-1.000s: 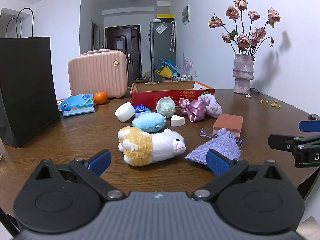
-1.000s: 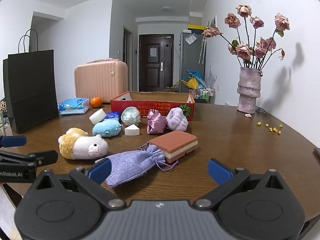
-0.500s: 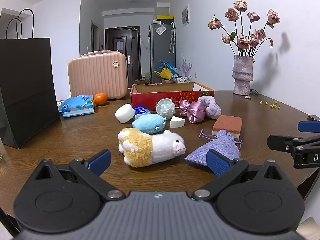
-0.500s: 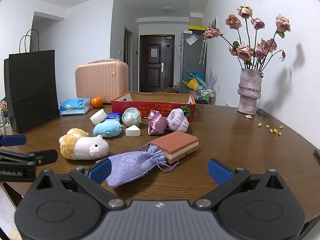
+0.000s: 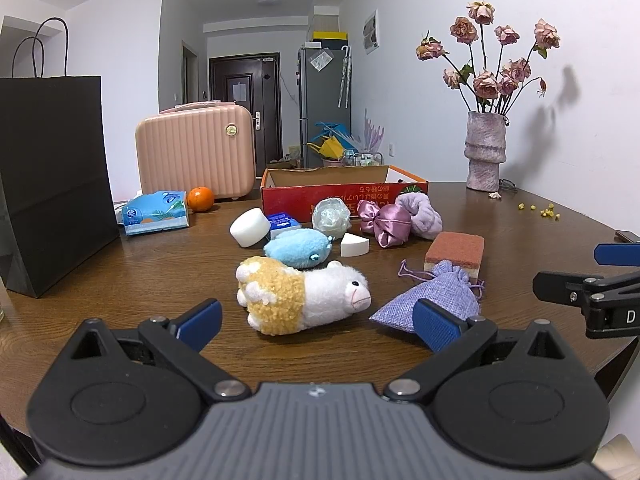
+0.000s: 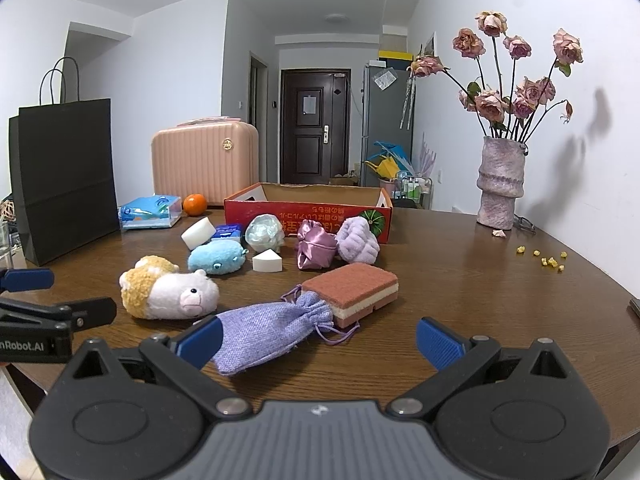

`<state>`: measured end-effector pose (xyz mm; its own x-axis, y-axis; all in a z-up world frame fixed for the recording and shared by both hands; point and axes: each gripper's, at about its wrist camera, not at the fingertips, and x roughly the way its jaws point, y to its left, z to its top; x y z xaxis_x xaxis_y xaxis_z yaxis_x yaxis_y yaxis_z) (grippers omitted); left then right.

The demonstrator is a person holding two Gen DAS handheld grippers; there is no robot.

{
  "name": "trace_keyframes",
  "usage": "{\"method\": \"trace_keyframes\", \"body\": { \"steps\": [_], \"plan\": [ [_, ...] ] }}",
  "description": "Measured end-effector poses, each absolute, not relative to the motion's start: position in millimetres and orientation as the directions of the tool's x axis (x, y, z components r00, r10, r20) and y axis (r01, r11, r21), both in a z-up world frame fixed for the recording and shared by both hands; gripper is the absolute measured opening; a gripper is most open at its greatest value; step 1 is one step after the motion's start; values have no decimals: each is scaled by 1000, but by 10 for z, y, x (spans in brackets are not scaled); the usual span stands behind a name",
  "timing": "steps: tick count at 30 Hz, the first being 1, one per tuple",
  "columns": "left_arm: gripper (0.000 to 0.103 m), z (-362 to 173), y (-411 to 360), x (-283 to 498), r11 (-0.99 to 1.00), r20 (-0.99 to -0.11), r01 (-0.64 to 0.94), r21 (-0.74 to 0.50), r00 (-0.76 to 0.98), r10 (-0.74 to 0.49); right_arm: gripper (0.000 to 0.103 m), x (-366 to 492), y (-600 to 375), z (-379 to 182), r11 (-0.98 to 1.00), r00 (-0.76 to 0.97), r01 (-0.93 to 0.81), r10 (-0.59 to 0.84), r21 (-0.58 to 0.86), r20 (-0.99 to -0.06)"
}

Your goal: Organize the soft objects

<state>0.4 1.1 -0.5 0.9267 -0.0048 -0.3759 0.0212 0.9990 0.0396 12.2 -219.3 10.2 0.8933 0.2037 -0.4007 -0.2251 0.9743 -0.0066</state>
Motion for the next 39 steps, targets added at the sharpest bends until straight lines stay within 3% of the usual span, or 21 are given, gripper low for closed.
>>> {"method": "trace_keyframes", "body": {
  "steps": [39],
  "plan": [
    [103,81,-37,-1,999,-379,19,31,925,-6,103,153,-2162,49,973,887,-229,205,-10,-413]
  ]
}}
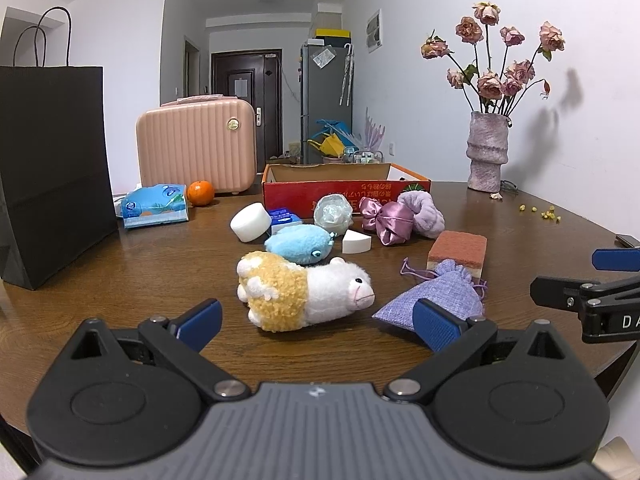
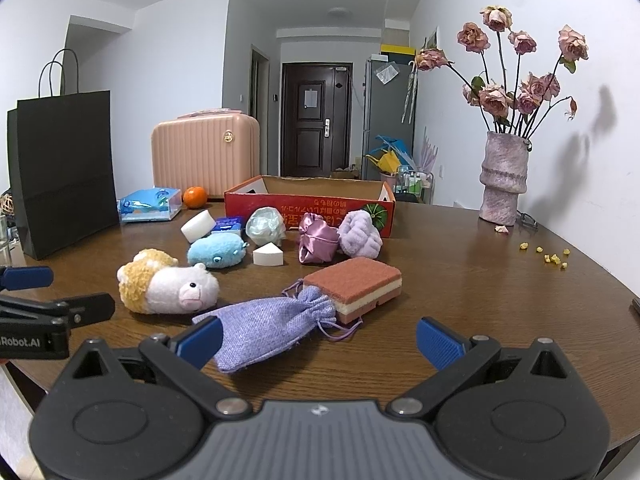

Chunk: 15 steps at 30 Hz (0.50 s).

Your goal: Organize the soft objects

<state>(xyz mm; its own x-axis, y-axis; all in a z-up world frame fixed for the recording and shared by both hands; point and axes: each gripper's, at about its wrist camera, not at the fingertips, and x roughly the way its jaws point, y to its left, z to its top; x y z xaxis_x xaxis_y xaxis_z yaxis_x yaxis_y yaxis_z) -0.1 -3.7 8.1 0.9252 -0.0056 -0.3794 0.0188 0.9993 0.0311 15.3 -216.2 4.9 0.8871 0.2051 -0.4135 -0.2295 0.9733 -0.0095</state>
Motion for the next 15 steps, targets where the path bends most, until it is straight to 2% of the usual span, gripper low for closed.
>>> {"method": "trace_keyframes", "body": {
  "steps": [15],
  "plan": [
    [103,1,100,125,1000,-396,-14,7,918,16,103,289,-2115,11,967,865,-255,219,-19,-452]
  ]
}}
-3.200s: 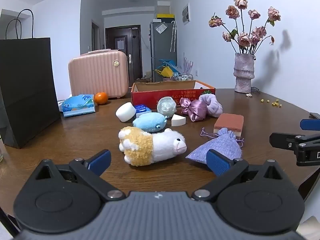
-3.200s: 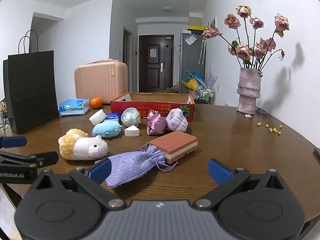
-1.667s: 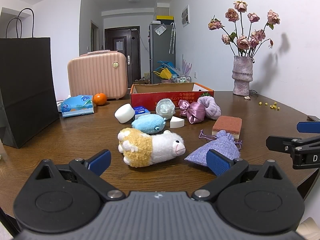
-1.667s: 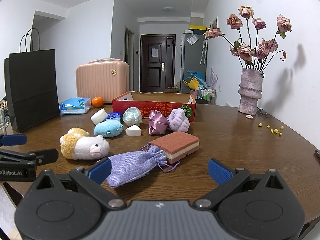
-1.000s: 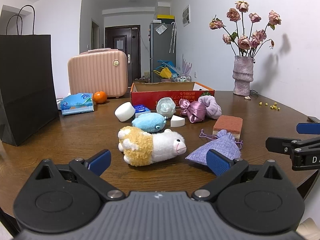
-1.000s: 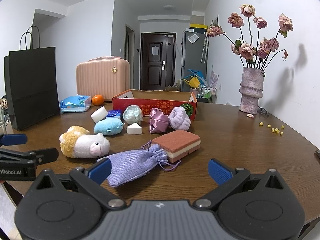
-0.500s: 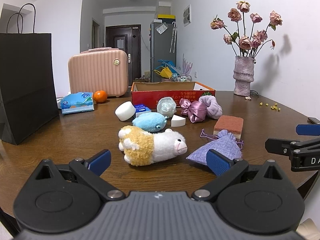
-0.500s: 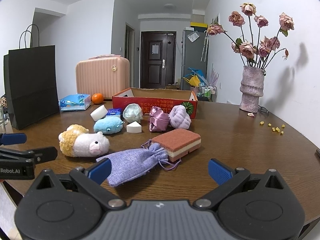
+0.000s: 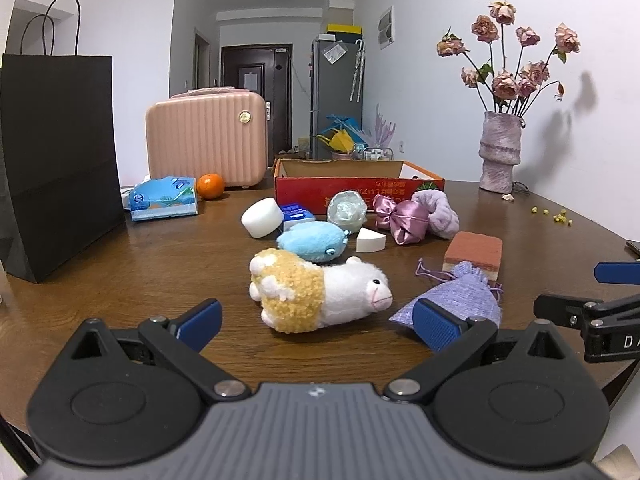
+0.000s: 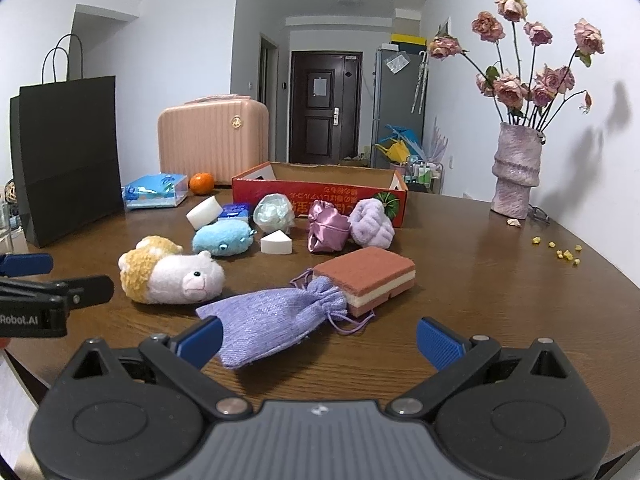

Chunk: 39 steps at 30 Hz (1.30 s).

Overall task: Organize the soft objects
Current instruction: 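Grasp the purple drawstring pouch with the right gripper while the left tool approaches the sheep plush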

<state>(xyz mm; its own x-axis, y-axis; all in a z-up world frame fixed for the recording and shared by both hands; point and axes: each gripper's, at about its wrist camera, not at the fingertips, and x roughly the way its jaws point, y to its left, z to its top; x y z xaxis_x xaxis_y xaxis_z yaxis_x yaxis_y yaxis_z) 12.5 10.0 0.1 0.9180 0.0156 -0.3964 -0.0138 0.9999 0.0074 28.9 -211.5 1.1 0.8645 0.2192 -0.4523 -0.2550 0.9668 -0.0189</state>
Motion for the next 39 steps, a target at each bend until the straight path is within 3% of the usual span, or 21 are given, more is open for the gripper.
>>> {"method": "trace_keyframes", "body": {
  "steps": [29,35,37,39],
  "plan": [
    [103,-245,378,630,996,-500,-68,-50,866,34,101,1163,-1608,-305,922,753,-388,310,-10,-581],
    [103,-265,388,665,996,-513,-74,-50,858,38,90,1310,-1538,-419,909,711,-416,347,31,-611],
    [103,-268,383,672,996,-514,-74,-49,857,38,80,1334,-1536,-450,907,703,-419,354,43,-617],
    [103,-269,376,677,996,-516,-75,-48,856,39,75,1358,-1544,-479,905,693,-422,363,58,-623]
  ]
}}
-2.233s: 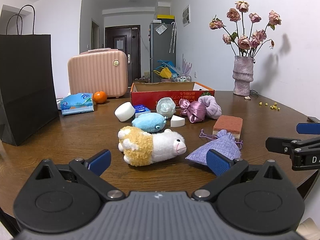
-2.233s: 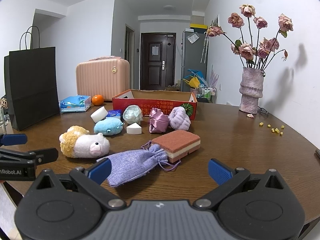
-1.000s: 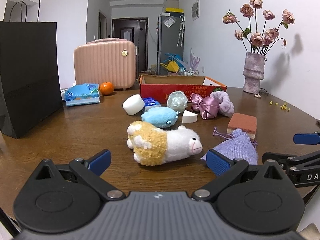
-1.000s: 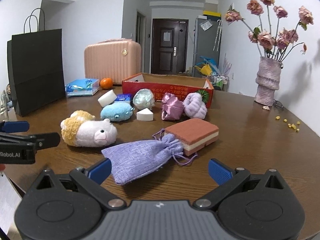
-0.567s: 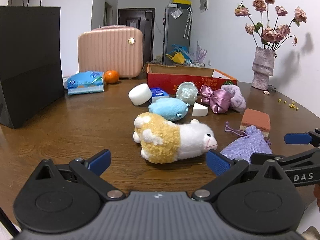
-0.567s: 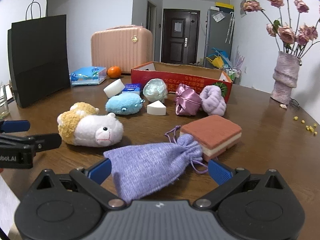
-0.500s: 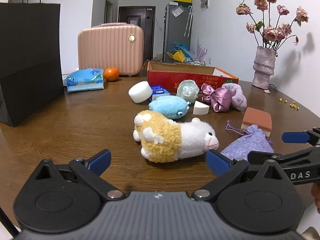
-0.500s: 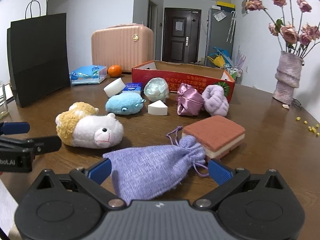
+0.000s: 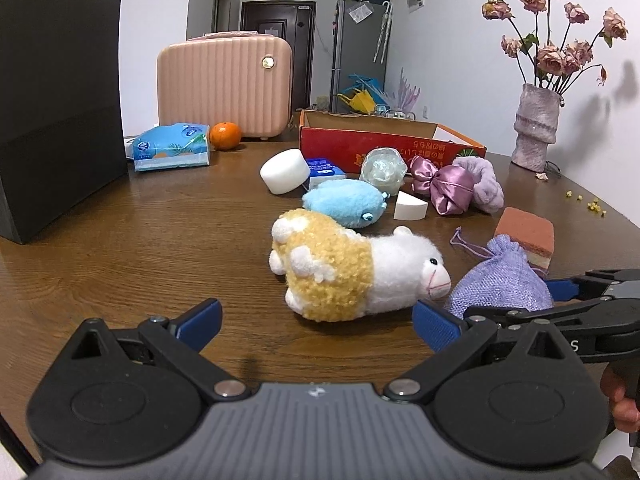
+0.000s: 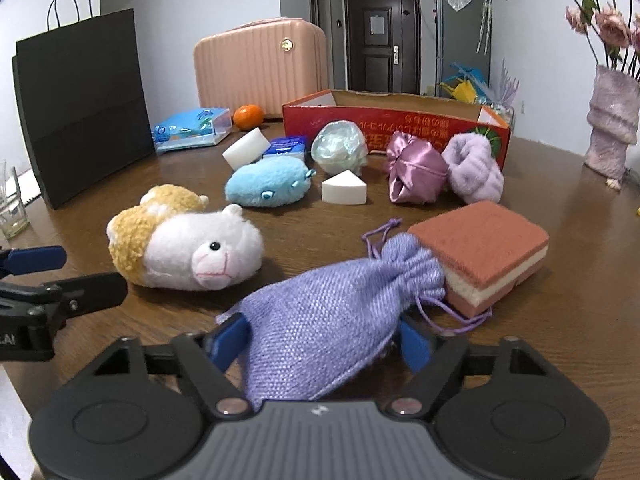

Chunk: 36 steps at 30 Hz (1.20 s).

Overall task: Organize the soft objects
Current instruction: 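Grasp the purple drawstring pouch with the right gripper while the left tool approaches the sheep plush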

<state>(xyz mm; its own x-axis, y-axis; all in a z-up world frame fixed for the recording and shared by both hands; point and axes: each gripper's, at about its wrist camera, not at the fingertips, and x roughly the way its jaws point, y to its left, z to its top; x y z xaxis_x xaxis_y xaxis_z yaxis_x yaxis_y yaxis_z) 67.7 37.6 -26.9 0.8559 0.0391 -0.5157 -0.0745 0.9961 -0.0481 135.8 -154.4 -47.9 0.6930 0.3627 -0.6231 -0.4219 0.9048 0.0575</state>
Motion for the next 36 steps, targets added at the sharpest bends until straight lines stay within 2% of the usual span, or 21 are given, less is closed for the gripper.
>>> {"method": "trace_keyframes", "body": {
  "steps": [6,8,21,36],
  "plan": [
    [103,-266,369,683,996,-518,-78,-48,854,42,46,1362,-1573,-484,900,688,-429,379,74,-619],
    [103,-258,369,688,995,-518,-83,-48,854,46,43,1359,-1584,-472,899,686,-431,384,81,-618],
    [103,-8,389,939,991,-526,-119,-59,848,70,42,1247,-1699,-220,900,759,-431,403,70,-511],
    [103,-3,411,1699,971,-637,-238,-12,750,176,42,1407,-1827,32,915,823,-401,384,51,-419]
  ]
}}
